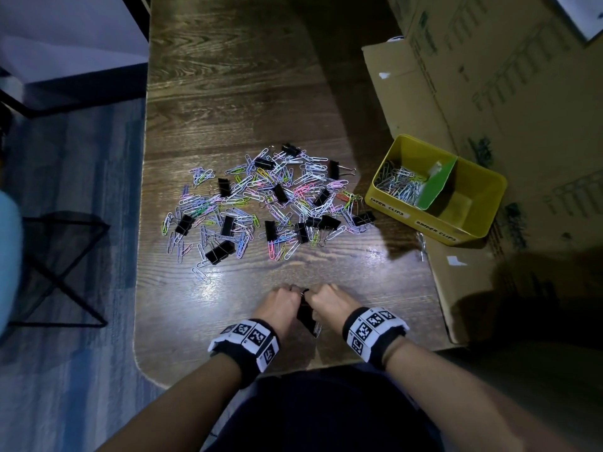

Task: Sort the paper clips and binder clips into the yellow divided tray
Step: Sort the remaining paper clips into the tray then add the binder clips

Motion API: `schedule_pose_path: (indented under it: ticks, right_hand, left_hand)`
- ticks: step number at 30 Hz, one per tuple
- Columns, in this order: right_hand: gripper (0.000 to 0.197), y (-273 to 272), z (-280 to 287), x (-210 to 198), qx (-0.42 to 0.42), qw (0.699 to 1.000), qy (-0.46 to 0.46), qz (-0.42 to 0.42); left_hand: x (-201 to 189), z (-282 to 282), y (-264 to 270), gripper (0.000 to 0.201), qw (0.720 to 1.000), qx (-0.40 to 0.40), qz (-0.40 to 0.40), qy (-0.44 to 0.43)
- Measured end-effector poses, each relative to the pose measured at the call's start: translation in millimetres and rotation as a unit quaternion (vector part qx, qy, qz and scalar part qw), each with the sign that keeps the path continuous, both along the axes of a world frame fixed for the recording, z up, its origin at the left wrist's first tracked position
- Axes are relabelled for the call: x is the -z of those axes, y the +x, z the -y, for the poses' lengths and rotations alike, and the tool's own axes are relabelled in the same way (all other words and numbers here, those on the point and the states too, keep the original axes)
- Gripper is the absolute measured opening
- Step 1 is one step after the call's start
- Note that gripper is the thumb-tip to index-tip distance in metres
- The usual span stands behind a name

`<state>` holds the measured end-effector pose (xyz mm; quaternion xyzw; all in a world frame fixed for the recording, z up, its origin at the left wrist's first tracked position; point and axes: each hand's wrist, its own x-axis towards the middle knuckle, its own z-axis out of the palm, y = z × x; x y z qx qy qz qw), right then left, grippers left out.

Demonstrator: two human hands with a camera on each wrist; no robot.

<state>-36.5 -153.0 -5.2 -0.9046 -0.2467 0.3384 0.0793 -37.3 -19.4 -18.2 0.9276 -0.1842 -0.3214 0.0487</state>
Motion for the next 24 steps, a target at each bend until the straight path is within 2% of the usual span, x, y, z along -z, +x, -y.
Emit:
schedule_pose_path:
  ticks: [3, 7, 15, 18, 22, 24]
  right_hand:
    - [0.027, -2, 0, -1, -0.008, 1.0, -0.004, 0.016]
    - [0.031, -4, 5, 2, 0.016, 0.999, 0.028, 0.014]
    - [0.029, 1, 5, 10, 0.154, 0.987, 0.048, -0.002]
    - [0.022, 6, 5, 15, 0.24, 0.965, 0.105, -0.008]
    - [0.025, 19, 12, 11, 0.366, 0.905, 0.2, -0.083]
    - [0.027, 27, 19, 6, 0.395, 0.881, 0.231, -0.119]
  left_hand:
    - [-2, 0, 3, 0.038, 0.999, 0.045, -0.002, 0.009]
    - [-1, -3, 5, 0.04, 0.999, 0.049, -0.009, -0.002]
    - [0, -1, 3, 0.035, 0.998, 0.037, 0.027, 0.03]
    - [1, -2, 10, 0.037, 0.999, 0.021, 0.029, 0.028]
    - [-2, -5, 28, 0.037, 0.999, -0.027, 0.037, -0.008]
    - [-10, -5, 39, 0.034, 0.996, -0.069, 0.032, -0.05]
